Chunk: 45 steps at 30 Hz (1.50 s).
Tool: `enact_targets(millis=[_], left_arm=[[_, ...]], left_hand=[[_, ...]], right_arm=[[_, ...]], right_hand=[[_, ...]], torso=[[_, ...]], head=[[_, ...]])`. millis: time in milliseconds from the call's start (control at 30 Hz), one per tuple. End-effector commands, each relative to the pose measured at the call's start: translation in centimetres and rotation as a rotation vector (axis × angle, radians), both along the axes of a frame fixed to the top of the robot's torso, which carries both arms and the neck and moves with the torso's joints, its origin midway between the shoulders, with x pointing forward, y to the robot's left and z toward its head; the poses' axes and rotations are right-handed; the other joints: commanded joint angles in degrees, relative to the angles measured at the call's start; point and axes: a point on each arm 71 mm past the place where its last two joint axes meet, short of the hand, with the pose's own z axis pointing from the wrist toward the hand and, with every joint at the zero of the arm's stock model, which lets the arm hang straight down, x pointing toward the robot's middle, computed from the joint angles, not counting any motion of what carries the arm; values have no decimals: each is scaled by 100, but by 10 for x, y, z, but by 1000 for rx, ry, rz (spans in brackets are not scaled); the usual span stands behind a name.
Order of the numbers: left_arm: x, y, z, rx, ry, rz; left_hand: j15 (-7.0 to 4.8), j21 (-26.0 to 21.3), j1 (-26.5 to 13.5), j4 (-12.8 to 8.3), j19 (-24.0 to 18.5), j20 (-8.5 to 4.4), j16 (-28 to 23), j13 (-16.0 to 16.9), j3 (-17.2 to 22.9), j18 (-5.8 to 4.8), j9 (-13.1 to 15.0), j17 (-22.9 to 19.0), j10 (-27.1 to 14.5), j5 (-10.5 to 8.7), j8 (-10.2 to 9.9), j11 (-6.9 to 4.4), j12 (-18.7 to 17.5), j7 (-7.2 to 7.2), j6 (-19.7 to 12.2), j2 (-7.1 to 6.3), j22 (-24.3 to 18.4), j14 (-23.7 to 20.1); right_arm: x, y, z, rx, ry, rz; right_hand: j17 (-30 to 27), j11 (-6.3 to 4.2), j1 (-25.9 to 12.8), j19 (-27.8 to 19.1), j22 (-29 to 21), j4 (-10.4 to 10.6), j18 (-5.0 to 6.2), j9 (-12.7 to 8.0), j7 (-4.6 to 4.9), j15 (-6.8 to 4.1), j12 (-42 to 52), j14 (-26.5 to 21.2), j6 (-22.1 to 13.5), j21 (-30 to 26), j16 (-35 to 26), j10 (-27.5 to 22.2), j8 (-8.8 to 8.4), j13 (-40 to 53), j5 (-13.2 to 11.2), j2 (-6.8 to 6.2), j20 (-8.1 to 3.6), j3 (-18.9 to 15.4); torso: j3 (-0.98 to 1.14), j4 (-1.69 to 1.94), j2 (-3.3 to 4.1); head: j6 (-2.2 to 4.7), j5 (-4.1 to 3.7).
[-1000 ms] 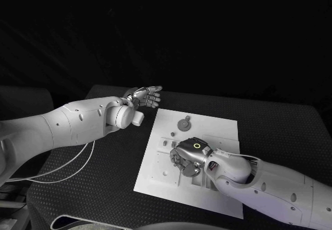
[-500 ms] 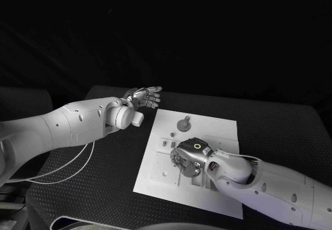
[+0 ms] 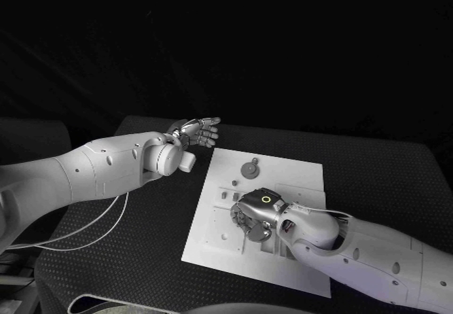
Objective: Assemble the parts on the task board
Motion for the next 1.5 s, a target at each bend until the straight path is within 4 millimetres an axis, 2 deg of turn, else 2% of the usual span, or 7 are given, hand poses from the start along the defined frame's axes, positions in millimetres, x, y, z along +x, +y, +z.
enact_targets(millis=[33,467,600,667,1000,1300,1500], left_arm=[[0,-4,1,-13,-4,-17],[0,-4,2,-15,-2,-23],[0,-4,2,-15,-1,-24],[0,-4,2,-15,0,-25],[0,-2,1,-15,3,-25],[0,-1,1,-15,4,-24],[-1,0,1,-15,3,-25]], left_hand=[[21,-30,-25,-19,-29,28,-37,-6,27,70,-9,10,-17,12,33,-18,19,0,-31,-2,6,-39],[24,-34,-26,-23,-34,31,-47,-9,33,70,-10,20,-20,14,42,-16,20,-12,-23,4,12,-44],[24,-35,-28,-22,-34,32,-48,-9,33,70,-11,21,-20,14,42,-16,20,-13,-24,4,12,-44],[24,-35,-29,-22,-35,32,-49,-10,33,70,-11,23,-20,13,42,-16,20,-13,-25,3,13,-44],[27,-39,-35,-25,-39,34,-57,-13,32,69,-17,29,-27,9,38,-15,18,-16,-38,-3,17,-49],[28,-41,-40,-26,-41,36,-61,-16,32,69,-19,34,-33,5,37,-16,16,-17,-45,-5,20,-51],[29,-42,-41,-25,-42,36,-63,-17,33,69,-20,36,-35,4,38,-17,15,-18,-46,-4,21,-51]], right_arm=[[-2,3,-5,-44,17,16],[1,1,-10,-33,28,-5],[3,-1,-9,-9,30,-17],[4,-2,-8,9,22,-23],[8,-10,2,45,-15,-45],[13,-23,21,59,-68,-62],[20,-47,51,99,-47,-106]], right_hand=[[-3,17,1,30,8,-25,192,5,-2,-15,-31,-14,35,15,23,30,24,-3,21,63,-9,0],[-36,58,-115,-60,36,2,192,31,45,25,-128,-74,-50,-22,-13,-49,-67,35,57,13,43,29],[-99,124,-266,-124,62,50,192,24,122,87,-256,-142,-223,-45,-76,-213,-191,38,71,-133,77,-59],[-110,176,-342,-154,95,37,192,-17,234,144,-358,-169,-479,-40,-71,-357,-349,30,68,-213,84,-202],[-71,344,-508,-518,193,-267,187,-166,492,285,-595,-592,-1032,-156,-11,-694,-686,48,40,-284,222,-740],[-16,393,-549,-696,286,-388,192,-213,530,349,-665,-847,-1113,-184,126,-813,-721,77,35,-298,309,-816],[10,381,-575,-674,331,-377,192,-203,511,335,-649,-851,-1076,-147,223,-787,-686,105,29,-296,309,-802]], torso=[[-1,1,0],[4,3,-4],[1,2,-1],[5,-1,0],[11,-1,-3],[11,-5,-4],[12,-1,-1]], head=[[-2,-2],[-16,-18],[-10,-15],[-12,-10],[15,-33],[56,-69],[93,-96]])
